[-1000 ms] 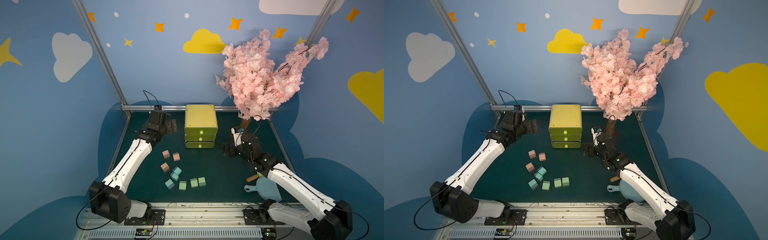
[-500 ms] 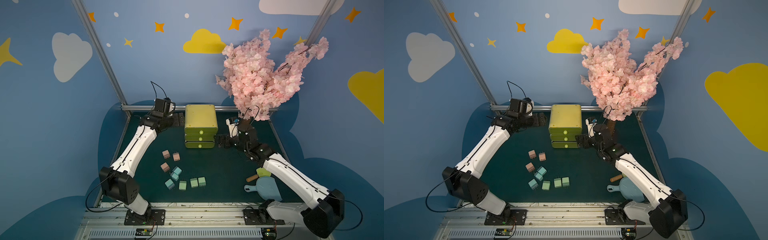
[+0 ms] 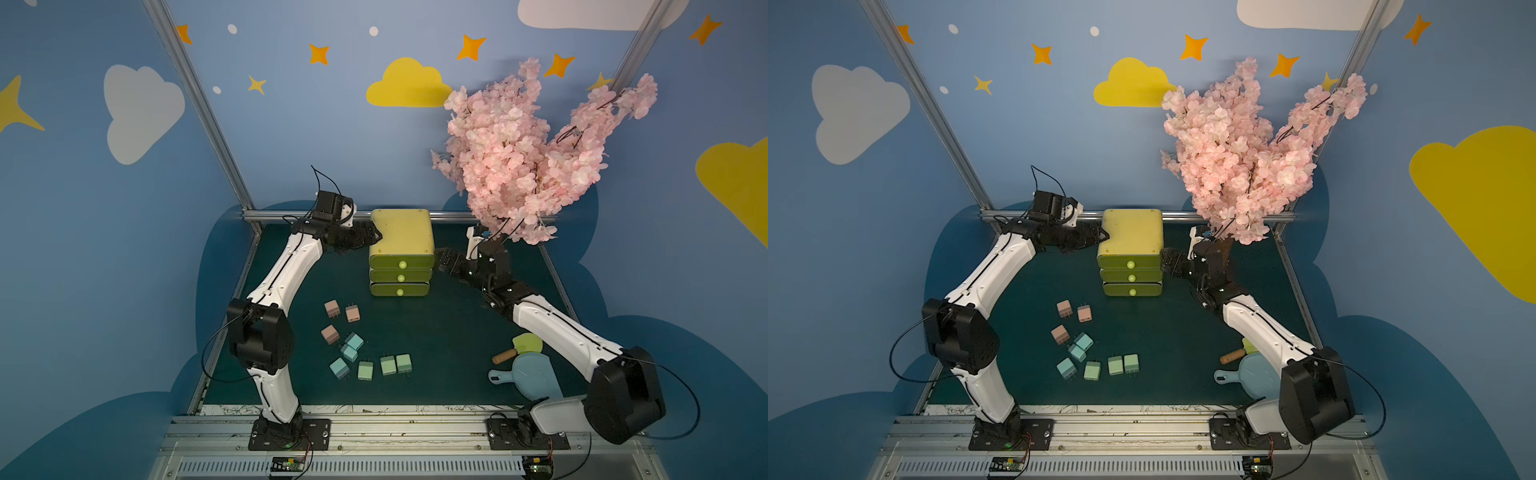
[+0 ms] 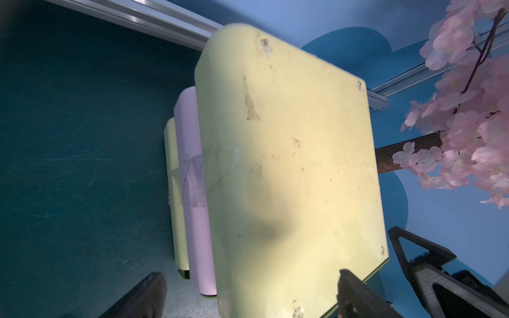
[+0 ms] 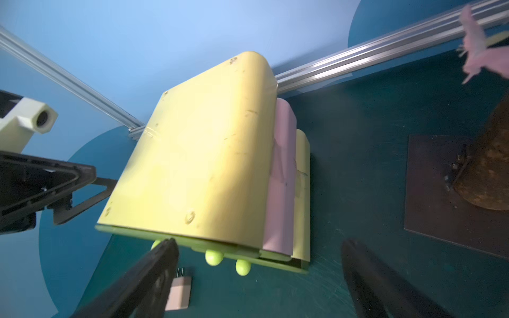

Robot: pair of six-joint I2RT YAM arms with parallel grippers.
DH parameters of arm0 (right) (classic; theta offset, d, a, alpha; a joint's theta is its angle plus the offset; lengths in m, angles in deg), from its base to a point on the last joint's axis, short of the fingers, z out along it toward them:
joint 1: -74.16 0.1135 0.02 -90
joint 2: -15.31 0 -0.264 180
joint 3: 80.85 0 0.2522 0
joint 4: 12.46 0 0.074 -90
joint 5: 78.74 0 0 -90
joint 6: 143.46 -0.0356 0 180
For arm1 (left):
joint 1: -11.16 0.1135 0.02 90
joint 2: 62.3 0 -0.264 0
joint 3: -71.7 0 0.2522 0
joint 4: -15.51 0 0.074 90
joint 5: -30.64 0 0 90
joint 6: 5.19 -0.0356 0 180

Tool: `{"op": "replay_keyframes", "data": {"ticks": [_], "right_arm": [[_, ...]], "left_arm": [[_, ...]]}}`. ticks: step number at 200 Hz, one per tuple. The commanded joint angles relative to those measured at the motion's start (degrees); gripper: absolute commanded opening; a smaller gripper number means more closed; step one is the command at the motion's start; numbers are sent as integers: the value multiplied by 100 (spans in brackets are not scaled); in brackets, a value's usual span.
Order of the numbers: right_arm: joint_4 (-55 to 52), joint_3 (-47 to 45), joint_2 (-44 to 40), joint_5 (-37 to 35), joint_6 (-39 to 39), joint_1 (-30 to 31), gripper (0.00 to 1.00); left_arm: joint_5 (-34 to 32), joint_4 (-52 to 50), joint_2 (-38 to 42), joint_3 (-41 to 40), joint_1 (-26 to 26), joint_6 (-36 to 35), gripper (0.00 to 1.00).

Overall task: Place the plugs into the drawer by color
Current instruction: Adjust the storage box at the center of the board.

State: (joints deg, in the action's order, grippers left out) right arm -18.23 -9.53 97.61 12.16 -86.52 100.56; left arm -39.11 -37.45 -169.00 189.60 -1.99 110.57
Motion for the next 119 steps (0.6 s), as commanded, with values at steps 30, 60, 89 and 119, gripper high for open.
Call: {"op": "replay_keyframes", "data": {"ticks": [30,60,89,119], "right_arm": [[744,476,726,965,-469,-111,96],[715,894,1272,1341,-465,-88,95],[605,1249,1642,1494,-329,31,93],[398,1738,2055,1633,-148,219,91]], "left_arm": [[477,-57,-363,441,120,171,98],[822,39,-449,219,153,268,97],[1010,147,-406,-106,207,296,95],[1128,237,-296,-328,200,317,92]]}}
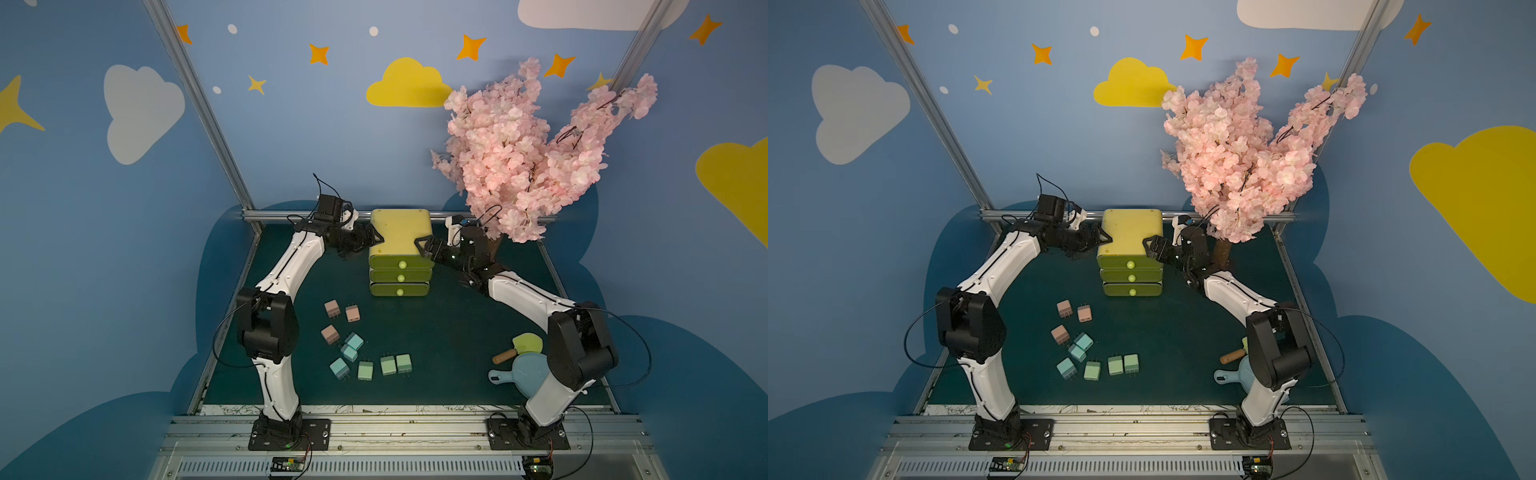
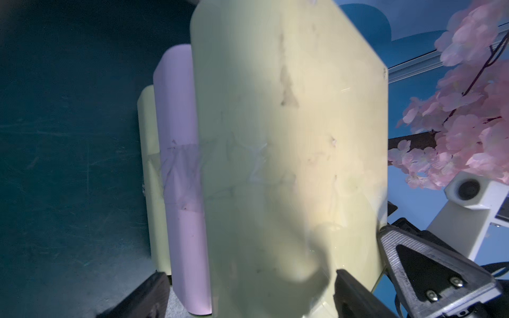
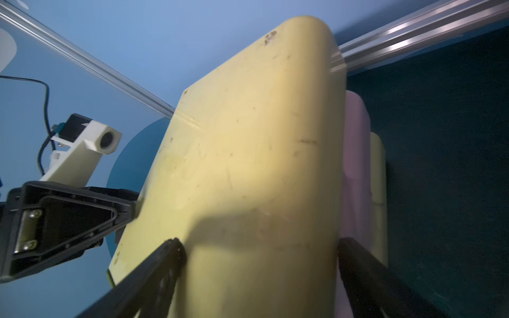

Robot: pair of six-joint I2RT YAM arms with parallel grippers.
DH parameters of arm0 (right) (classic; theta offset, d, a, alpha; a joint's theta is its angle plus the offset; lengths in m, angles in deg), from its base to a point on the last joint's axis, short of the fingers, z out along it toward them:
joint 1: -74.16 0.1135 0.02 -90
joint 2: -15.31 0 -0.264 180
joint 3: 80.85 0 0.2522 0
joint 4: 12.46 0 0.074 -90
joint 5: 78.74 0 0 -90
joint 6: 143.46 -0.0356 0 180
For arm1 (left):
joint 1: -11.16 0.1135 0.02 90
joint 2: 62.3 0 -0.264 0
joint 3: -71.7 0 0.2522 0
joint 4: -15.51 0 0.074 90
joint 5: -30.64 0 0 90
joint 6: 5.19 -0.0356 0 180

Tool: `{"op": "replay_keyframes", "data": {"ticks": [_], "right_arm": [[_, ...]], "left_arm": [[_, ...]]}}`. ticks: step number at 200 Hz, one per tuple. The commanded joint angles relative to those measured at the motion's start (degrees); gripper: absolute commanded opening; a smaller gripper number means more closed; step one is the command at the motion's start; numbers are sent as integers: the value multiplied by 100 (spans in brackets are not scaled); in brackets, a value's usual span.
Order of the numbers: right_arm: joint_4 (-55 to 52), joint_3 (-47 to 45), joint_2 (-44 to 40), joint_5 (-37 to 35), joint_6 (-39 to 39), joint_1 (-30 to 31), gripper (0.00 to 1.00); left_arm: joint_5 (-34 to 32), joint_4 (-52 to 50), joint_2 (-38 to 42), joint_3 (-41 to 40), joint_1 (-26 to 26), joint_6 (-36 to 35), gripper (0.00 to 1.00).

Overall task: Place the plugs into the drawer by color
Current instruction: Adjust the storage box at the center of the board.

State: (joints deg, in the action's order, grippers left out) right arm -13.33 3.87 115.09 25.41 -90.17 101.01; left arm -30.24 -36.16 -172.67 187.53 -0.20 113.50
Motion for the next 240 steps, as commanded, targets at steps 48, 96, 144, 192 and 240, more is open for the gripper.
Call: {"op": "replay_keyframes", "data": {"ticks": [48,96,144,192,240], "right_arm": [[-555,1439,1096,566,455,515,89],[-1101,2599,1865,763,650,772,88],[-1183,2823,1933,641,803,787,87],[-1606,3109,1527,-117,1609,735,92],[-1936,3209,1174,-541,2181,618,93]], "left_arm": [[329,135,569,-731,-73,-25,88],[17,306,1341,-1590,-9,-80,88],[-186,240,1363,-1361,284,-291,90],[-600,100,1187,-671,438,-204,90],[-789,-48,1001,-375,503,-115,90]]}}
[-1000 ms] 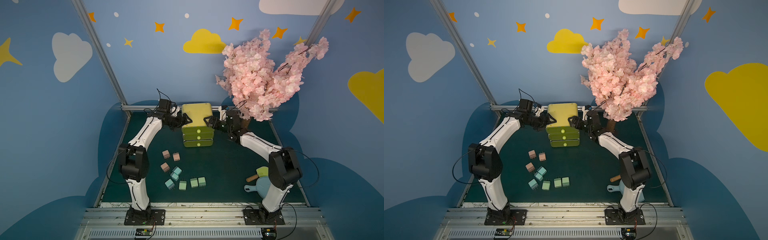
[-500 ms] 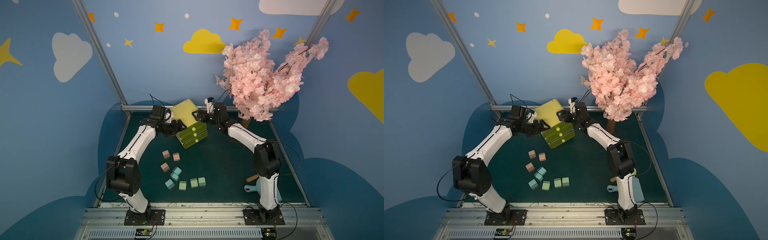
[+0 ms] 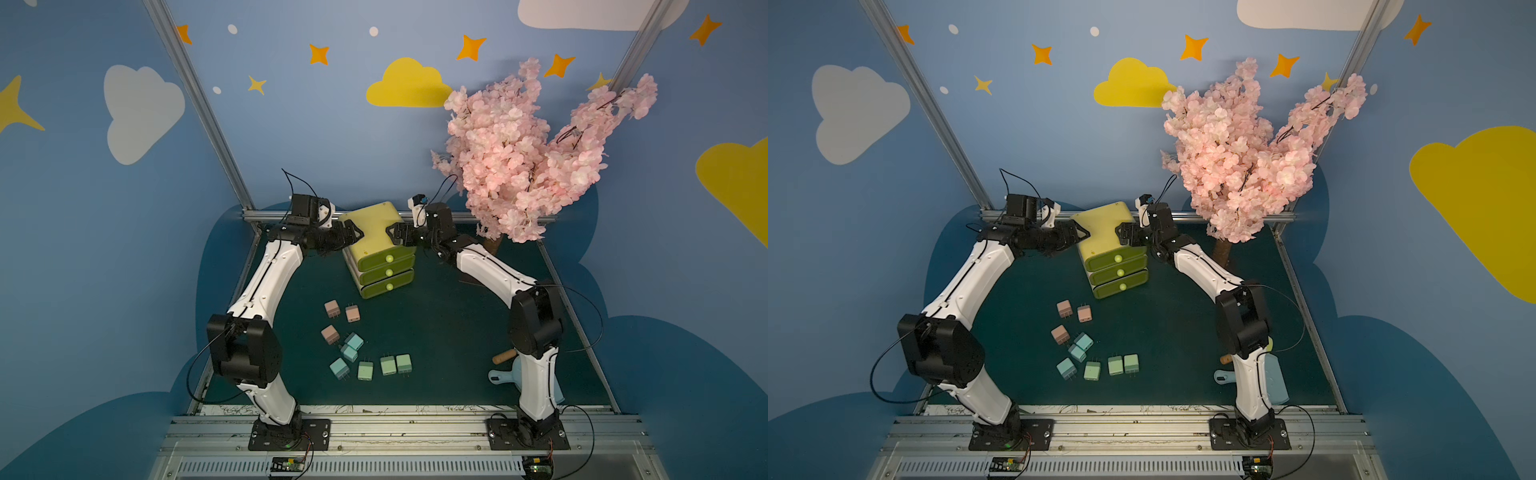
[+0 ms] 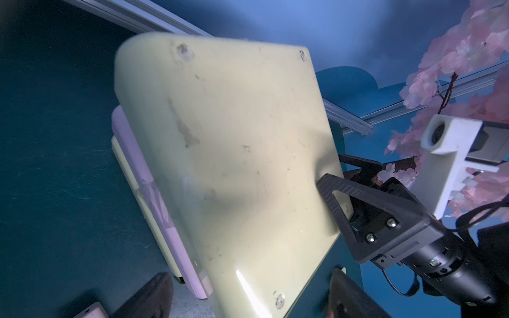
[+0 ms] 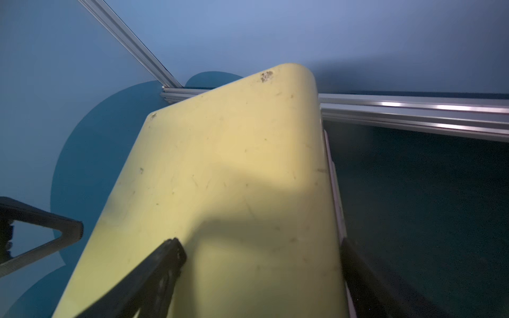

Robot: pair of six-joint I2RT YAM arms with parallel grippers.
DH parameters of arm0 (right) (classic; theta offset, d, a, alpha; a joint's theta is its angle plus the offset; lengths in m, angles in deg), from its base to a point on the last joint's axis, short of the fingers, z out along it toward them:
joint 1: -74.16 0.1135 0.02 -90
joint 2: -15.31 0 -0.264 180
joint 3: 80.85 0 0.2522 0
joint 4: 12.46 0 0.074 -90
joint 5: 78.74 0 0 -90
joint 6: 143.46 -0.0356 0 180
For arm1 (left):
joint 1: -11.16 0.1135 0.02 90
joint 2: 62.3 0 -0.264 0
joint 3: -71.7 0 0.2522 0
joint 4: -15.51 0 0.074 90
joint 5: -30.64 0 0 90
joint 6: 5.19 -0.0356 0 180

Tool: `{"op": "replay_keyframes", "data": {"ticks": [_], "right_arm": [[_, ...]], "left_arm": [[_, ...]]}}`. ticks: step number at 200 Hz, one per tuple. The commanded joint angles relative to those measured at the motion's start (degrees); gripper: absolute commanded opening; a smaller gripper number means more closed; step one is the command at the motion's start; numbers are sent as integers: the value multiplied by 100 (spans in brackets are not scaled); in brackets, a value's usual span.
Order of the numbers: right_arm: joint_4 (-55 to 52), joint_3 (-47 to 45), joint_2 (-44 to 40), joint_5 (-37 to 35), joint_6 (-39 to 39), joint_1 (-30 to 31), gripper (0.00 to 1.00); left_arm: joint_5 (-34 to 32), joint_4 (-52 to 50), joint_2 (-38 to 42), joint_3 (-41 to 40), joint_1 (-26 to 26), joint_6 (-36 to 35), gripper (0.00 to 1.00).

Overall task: Place the plugs into the drawer by color
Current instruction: Adjust the storage box at the center of the board, then open the drawer in the storage box.

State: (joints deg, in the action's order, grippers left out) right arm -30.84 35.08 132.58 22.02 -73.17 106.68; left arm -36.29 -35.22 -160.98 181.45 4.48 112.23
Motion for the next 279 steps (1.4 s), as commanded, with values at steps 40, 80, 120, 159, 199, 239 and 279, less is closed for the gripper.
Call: {"op": "replay_keyframes", "data": {"ticks": [40,80,120,159,199,239,279], "right_arm": [[417,-1011,-1192,-533,723,285,95],[1330,-2489,-1973,-885,854,642,89],[2020,-3359,-2133,-945,683,822,76],[2154,-3366,-1907,-1056,746,811,70],[2340,-3230,-1709,-1030,725,808,62],[2444,-3216,-1587,-949,541,892,56],[2604,-3204,-1428,-1206,442,1043,55]], "left_arm": [[-244,-269,-511,576,41,150,93],[-109,-390,-969,963,39,159,92],[-26,-269,-1135,818,13,189,90],[12,-163,-1163,674,4,185,89],[-4,-83,-1088,483,8,167,89],[4,-71,-1093,456,6,185,89],[24,-73,-1076,456,4,194,89]]}}
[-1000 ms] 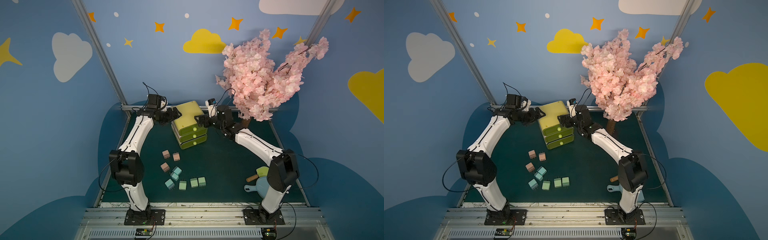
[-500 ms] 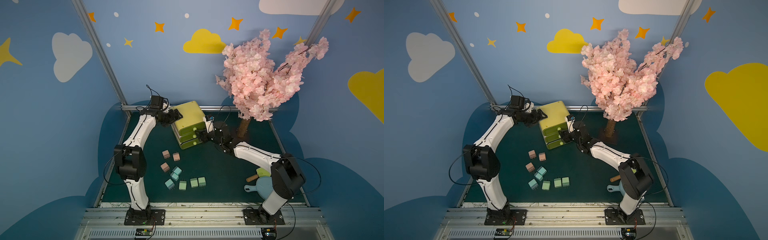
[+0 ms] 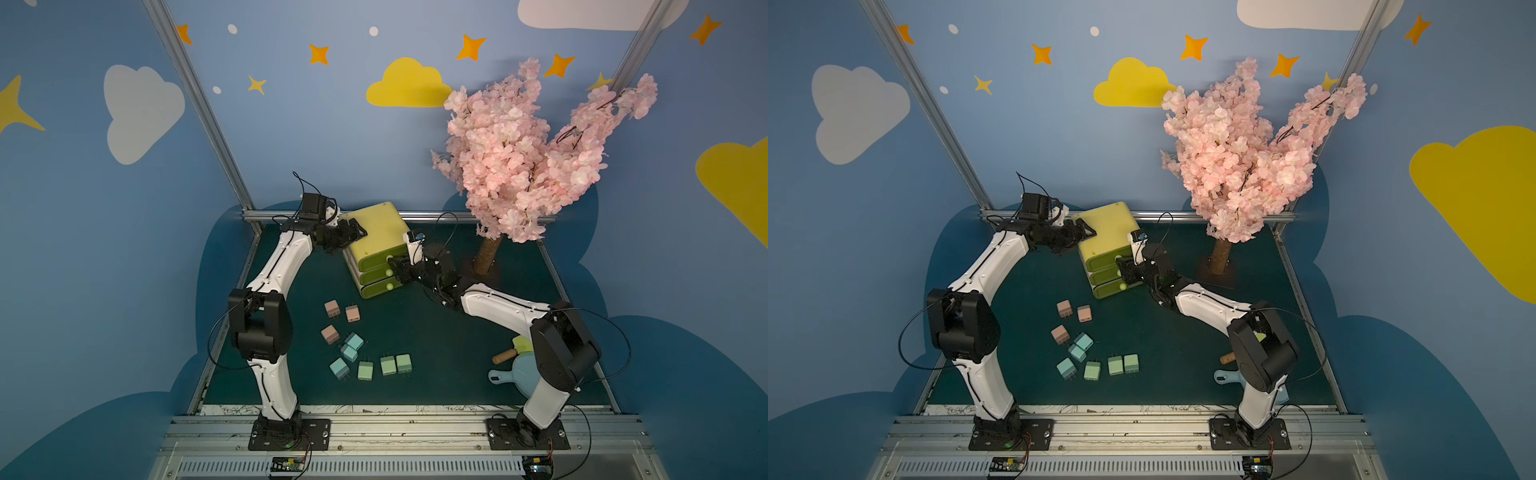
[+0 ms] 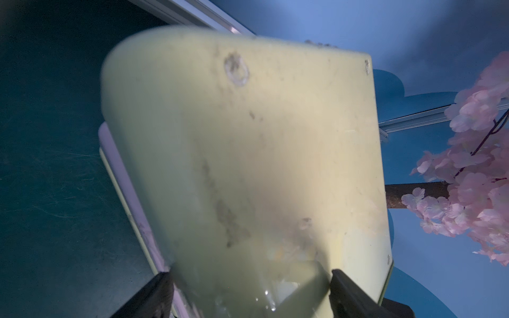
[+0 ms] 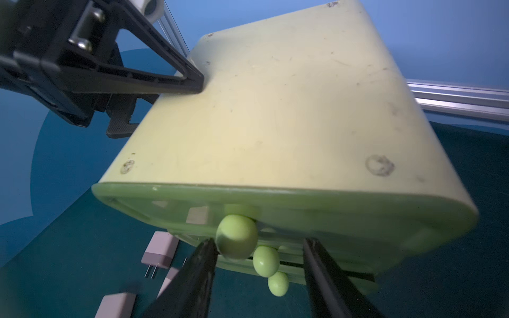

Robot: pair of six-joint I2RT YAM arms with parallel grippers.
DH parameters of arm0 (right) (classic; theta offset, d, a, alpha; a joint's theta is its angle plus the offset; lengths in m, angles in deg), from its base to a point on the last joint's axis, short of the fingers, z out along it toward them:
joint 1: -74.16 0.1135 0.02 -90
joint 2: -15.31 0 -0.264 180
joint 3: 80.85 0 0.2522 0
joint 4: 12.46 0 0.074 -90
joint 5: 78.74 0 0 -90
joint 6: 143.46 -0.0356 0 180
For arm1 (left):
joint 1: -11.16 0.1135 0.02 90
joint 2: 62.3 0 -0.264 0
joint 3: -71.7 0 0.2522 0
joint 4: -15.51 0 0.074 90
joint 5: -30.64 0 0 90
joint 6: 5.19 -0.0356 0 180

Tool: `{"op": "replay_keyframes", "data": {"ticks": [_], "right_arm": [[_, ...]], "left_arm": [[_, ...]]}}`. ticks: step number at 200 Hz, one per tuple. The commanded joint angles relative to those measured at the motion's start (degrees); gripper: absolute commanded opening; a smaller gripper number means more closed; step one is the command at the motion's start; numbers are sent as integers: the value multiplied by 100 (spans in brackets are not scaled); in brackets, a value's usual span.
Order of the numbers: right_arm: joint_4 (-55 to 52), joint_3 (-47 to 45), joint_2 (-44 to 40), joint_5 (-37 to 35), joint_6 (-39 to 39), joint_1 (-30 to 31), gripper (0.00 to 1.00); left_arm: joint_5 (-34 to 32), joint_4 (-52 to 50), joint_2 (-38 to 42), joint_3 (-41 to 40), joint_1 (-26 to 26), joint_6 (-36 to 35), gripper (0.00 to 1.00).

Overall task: Place the plugs into the drawer by color
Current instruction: Open the drawer in the storage box.

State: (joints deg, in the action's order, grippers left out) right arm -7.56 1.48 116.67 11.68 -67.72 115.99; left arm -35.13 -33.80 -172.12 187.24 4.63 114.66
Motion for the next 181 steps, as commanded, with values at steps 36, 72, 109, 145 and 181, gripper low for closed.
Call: {"op": "replay_keyframes", "data": {"ticks": [36,72,109,145,181], "right_arm": [[250,317,291,-473,-48,264,54],[154,393,338,-840,-4,331,45],[117,399,327,-1041,66,377,38],[54,354,229,-1185,168,436,25],[-89,315,93,-1377,264,549,16]], "left_arm": [[-146,-233,110,-141,-8,-83,90],[-182,-259,149,-171,-7,-117,90],[-212,-268,146,-200,2,-131,90],[-270,-268,123,-209,-2,-139,90],[-310,-268,66,-211,19,-128,90]]}}
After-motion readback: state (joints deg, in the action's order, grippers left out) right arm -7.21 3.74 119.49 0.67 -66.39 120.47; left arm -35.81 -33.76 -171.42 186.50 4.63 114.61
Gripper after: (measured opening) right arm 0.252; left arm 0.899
